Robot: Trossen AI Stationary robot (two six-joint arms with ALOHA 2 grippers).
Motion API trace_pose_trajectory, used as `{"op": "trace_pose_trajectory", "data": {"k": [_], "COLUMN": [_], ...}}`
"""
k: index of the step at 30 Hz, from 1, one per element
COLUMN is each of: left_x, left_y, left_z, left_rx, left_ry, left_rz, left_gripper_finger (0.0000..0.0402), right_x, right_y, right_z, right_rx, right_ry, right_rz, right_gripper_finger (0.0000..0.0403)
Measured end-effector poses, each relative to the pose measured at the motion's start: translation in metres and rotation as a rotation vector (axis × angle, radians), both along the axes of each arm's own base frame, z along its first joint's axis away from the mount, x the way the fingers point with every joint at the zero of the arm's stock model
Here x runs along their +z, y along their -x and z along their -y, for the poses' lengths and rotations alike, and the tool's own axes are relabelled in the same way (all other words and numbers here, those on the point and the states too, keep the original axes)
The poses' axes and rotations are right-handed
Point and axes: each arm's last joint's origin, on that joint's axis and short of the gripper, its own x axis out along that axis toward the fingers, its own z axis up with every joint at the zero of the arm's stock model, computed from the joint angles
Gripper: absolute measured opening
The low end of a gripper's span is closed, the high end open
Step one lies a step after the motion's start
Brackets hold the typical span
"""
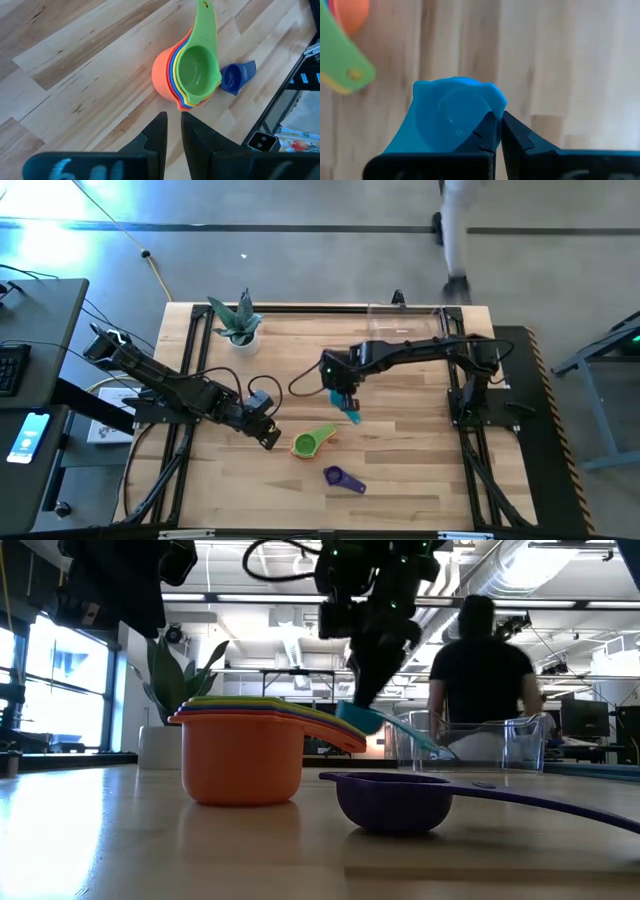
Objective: Nest measuring cups in basket
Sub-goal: Stack the blue measuring cup into the green measuring cup
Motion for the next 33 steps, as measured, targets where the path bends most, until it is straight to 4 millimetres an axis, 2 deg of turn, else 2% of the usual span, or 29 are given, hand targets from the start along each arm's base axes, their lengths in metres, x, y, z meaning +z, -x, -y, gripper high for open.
{"op": "trace_pose_trajectory", "data": {"k": [7,17,24,33], "left_x": [0.0,0.0,0.0,0.0], "left_y": [0.0,0.0,0.001,0.001], "left_z": [0.0,0.0,0.0,0.0], "left_rx": [-0.001,-0.001,-0.001,-0.006], "left_ry": [0.0,-0.002,-0.004,-0.006], "left_rz": [0.0,-0.003,-0.007,-0.007], "left_gripper_finger": [0.0046,0.0046,0.0046,0.0046], "right_x": [-0.028,-0.048,-0.05,-0.051], "right_y": [-0.005,-0.007,-0.007,-0.007], "right_z": [-0.015,-0.015,-0.014,-0.014], "right_rx": [0.047,0.041,0.042,0.042], "right_ry": [-0.026,-0.054,-0.054,-0.05], "right_rz": [-0.106,-0.18,-0.188,-0.189], "right_gripper_finger": [0.0,0.0,0.0011,0.0057]}}
